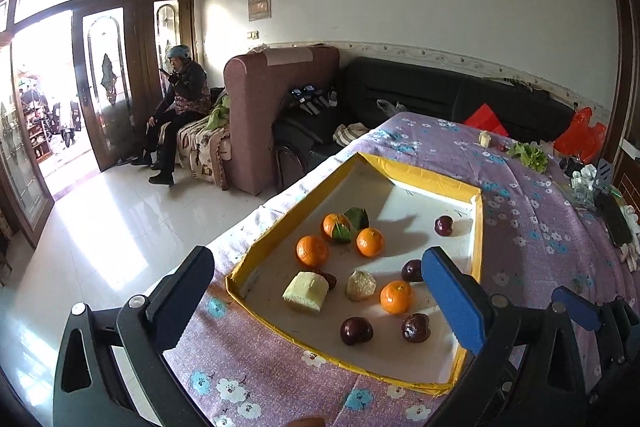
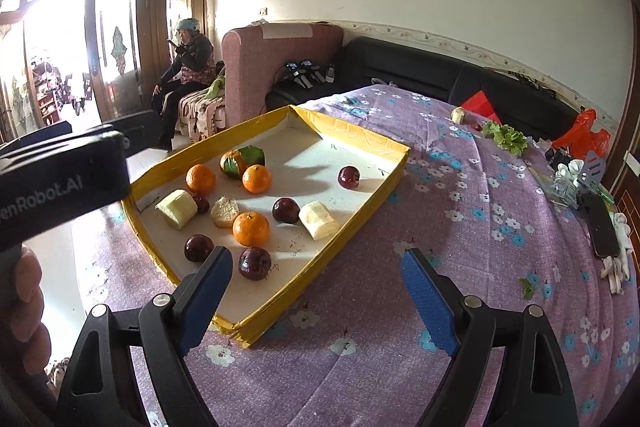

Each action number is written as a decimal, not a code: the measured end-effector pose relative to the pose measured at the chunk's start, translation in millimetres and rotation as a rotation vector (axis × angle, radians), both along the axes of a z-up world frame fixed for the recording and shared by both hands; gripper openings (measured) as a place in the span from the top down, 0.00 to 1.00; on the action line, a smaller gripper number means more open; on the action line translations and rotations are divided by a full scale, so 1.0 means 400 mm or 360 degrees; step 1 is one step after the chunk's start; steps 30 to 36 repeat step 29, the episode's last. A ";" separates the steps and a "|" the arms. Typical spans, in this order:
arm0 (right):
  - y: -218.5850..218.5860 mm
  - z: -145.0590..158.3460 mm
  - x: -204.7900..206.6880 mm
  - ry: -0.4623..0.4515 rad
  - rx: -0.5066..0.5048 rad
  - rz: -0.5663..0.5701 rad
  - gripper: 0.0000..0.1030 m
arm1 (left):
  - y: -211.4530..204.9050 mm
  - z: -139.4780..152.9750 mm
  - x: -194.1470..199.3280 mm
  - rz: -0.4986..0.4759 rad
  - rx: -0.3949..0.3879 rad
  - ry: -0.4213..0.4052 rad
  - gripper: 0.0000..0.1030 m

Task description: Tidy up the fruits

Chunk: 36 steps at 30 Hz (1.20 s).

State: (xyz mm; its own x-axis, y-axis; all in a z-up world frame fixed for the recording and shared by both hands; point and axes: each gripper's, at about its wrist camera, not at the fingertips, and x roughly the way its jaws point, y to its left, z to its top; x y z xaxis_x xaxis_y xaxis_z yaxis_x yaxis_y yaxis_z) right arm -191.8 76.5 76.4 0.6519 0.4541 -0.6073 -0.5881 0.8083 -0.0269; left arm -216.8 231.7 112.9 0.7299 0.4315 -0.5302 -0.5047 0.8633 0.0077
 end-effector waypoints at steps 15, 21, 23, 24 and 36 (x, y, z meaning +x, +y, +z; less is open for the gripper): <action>0.044 -0.022 0.006 0.0040 -0.0062 0.0042 0.12 | 0.044 -0.041 0.023 0.0011 -0.0146 0.0075 0.00; 0.062 -0.027 -0.004 0.0041 -0.0077 0.0074 0.12 | 0.043 -0.050 0.029 -0.0007 -0.0169 0.0104 0.00; 0.067 -0.028 -0.008 0.0039 -0.0083 0.0081 0.12 | 0.046 -0.052 0.029 -0.0011 -0.0191 0.0107 0.00; 0.069 -0.029 -0.009 0.0039 -0.0082 0.0084 0.12 | 0.045 -0.054 0.030 -0.0011 -0.0199 0.0118 0.00; 0.061 -0.030 -0.006 0.0054 -0.0069 0.0083 0.12 | 0.041 -0.054 0.031 -0.0035 -0.0228 0.0153 0.00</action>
